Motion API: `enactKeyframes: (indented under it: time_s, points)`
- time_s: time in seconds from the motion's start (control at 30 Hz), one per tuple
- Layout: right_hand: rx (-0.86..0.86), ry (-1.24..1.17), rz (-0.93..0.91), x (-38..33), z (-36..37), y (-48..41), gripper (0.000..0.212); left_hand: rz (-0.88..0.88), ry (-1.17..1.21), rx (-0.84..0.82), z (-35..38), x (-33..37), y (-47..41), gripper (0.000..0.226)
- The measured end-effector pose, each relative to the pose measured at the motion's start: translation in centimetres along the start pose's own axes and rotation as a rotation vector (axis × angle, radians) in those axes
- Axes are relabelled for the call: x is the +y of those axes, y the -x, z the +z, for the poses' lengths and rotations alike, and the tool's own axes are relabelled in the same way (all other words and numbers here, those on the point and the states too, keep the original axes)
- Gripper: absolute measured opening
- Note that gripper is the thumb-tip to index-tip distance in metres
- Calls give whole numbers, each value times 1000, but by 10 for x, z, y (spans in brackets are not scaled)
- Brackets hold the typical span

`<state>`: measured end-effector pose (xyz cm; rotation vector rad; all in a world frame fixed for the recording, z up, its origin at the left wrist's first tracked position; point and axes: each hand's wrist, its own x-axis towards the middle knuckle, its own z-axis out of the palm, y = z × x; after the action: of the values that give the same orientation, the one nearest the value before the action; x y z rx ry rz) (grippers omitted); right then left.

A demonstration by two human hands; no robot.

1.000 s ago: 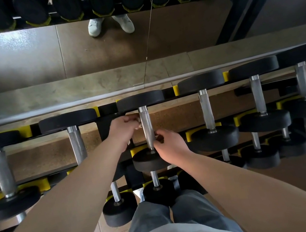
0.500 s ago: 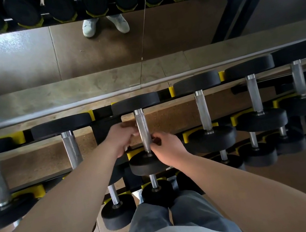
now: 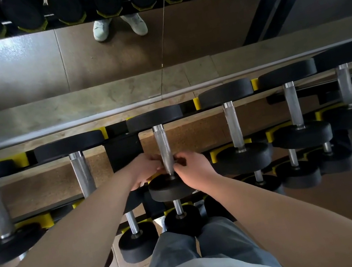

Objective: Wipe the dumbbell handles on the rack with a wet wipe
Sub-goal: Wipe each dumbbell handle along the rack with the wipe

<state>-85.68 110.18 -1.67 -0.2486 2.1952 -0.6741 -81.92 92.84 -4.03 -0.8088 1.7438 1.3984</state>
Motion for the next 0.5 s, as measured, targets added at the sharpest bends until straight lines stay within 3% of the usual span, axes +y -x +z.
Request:
enactKeyframes:
  time_s: [0.1,0.23,0.3,0.4,0.5]
  points:
    - [3,-8,-4,1,0,-1,29,26,99,30,-4,3,-5,31]
    - [-9,-25,-5,2,-2,-1,29,67,492,138,-4,12,-9,38]
    - [-9,-36,-6,3,-2,-2,30,41,576,97,-6,11,-10,39]
    - [17,-119,40,2,-4,-4,39,-19,550,-22,-7,2,-9,33]
    - [12,-209,77,1,-10,-10,44,-49,372,-60,-7,-5,-7,22]
